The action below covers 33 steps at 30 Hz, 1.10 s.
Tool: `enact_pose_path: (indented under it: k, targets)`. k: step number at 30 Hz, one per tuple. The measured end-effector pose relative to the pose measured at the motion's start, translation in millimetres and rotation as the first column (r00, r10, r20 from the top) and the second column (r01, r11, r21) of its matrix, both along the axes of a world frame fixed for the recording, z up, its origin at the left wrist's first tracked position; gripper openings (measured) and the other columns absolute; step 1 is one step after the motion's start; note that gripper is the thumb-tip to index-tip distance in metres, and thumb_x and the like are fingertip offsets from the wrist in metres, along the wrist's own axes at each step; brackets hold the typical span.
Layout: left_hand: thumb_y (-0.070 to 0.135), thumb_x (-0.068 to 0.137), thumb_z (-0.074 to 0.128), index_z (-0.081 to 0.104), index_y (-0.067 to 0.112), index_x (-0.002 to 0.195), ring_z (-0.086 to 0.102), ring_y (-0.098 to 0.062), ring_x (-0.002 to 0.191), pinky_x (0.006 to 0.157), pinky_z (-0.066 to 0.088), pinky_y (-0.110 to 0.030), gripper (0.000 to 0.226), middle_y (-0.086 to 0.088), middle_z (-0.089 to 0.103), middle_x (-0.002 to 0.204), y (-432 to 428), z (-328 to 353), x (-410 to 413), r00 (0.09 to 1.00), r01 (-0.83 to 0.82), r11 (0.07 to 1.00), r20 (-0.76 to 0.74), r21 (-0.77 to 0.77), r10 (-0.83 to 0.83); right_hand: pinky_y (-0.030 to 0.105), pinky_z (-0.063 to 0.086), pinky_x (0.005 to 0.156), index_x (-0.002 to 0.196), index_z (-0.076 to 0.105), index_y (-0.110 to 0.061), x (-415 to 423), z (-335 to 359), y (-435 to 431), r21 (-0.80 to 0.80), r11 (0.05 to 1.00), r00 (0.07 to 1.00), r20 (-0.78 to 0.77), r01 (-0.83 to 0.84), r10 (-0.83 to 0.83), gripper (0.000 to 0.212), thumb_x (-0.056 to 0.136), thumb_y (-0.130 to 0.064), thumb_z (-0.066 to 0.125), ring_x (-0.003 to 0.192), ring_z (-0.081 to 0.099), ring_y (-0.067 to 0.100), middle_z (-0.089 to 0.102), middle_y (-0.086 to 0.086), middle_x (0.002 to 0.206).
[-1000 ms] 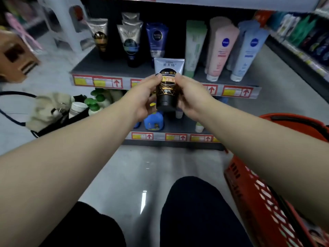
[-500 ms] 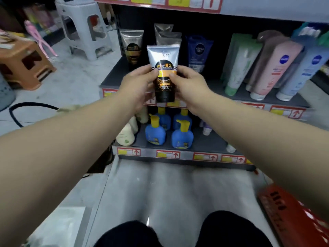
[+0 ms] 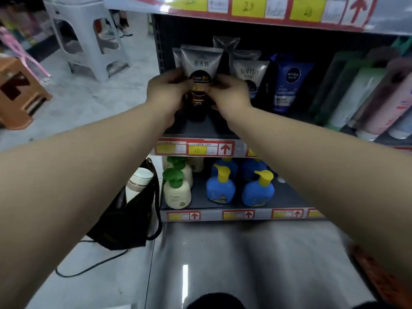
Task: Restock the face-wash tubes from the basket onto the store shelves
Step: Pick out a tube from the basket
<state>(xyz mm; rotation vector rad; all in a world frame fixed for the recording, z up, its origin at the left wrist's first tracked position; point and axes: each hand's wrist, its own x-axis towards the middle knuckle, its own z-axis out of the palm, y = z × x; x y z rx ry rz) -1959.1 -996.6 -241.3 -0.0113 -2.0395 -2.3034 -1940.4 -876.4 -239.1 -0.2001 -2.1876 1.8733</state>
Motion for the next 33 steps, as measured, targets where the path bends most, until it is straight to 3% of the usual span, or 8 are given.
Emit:
enact_pose_path:
  k: [2,10,14,16,21,25,28,33]
  targets:
    - [0.001,0.086,0.061,0.056,0.002,0.128,0.066,-0.026,0.099,0.065,0.054,-0.025,0.042,-0.016,0.065,0.12,-5,-9,-11,1.0,-0.01,1.0,0.017,-0.006,0.01,0.038,0.052,0.093,0.122,0.06,-0.005,-11,-6,-5,0.057,0.998,1.0,0.006,0.016,-0.017,0.039,0.084,-0.011,0.069,0.106,0.063,0.022,0.066,0.011,0.118]
    - [0.003,0.09,0.058,0.054,-0.001,0.129,0.065,-0.026,0.103,0.082,0.056,-0.029,0.04,-0.017,0.063,0.122,-7,-40,-24,0.999,-0.017,0.997,0.039,0.07,0.015,0.039,0.051,0.095,0.123,0.061,-0.006,-21,-42,-7,0.157,0.988,1.0,0.027,-0.003,-0.001,0.039,0.084,-0.003,0.066,0.106,0.062,0.023,0.066,0.012,0.115]
    - [0.004,0.088,0.06,0.059,0.005,0.125,0.064,-0.025,0.107,0.098,0.05,-0.041,0.037,-0.012,0.066,0.118,-9,-41,-19,0.998,-0.056,0.995,-0.014,-0.08,0.055,0.034,0.05,0.097,0.121,0.061,-0.004,-23,-43,-7,0.223,0.973,0.998,0.023,-0.063,0.06,0.038,0.084,-0.005,0.067,0.106,0.061,0.02,0.066,0.012,0.116]
    - [0.0,0.087,0.057,0.06,0.009,0.124,0.063,-0.023,0.109,0.1,0.049,-0.039,0.038,-0.009,0.066,0.118,-9,-40,-16,0.999,-0.046,0.985,-0.018,-0.168,0.043,0.032,0.049,0.097,0.12,0.062,-0.006,-23,-41,-7,0.301,0.948,0.995,0.042,-0.104,0.096,0.036,0.084,-0.009,0.067,0.107,0.061,0.02,0.066,0.011,0.117]
    - [-0.01,0.086,0.048,0.057,0.012,0.125,0.061,-0.024,0.098,0.079,0.05,-0.029,0.046,-0.007,0.064,0.106,-7,-29,-4,0.998,0.062,0.948,0.041,-0.312,-0.052,0.027,0.047,0.094,0.12,0.062,-0.006,-18,-35,-5,0.379,0.911,0.987,0.054,-0.16,0.15,0.034,0.086,-0.012,0.066,0.108,0.06,0.02,0.065,0.009,0.117]
    - [-0.008,0.086,0.046,0.055,0.008,0.127,0.058,-0.024,0.097,0.077,0.048,-0.029,0.045,-0.014,0.062,0.114,-8,-20,9,0.997,0.055,0.911,0.069,-0.408,-0.03,0.028,0.046,0.094,0.119,0.061,-0.004,-6,-31,-6,0.402,0.898,0.982,0.024,-0.18,0.186,0.034,0.086,-0.011,0.064,0.111,0.059,0.022,0.065,0.011,0.119]
    - [-0.001,0.083,0.047,0.058,0.01,0.122,0.058,-0.026,0.101,0.074,0.045,-0.026,0.042,-0.012,0.063,0.115,-9,-20,27,0.999,-0.031,0.785,-0.031,-0.618,0.015,0.025,0.041,0.095,0.129,0.052,-0.004,9,-27,0,0.544,0.82,0.98,0.028,-0.18,0.196,0.043,0.088,-0.014,0.059,0.119,0.054,0.024,0.059,0.012,0.128]
    - [0.004,0.083,0.045,0.048,0.017,0.137,0.051,-0.03,0.121,0.093,0.041,-0.027,0.056,-0.011,0.055,0.134,-6,-15,72,0.981,-0.079,0.43,-0.147,-0.9,-0.128,0.035,0.04,0.104,0.147,0.028,-0.011,44,-16,28,0.85,0.46,0.941,0.113,-0.258,0.32,0.061,0.09,-0.02,0.049,0.131,0.041,0.029,0.041,0.014,0.145]
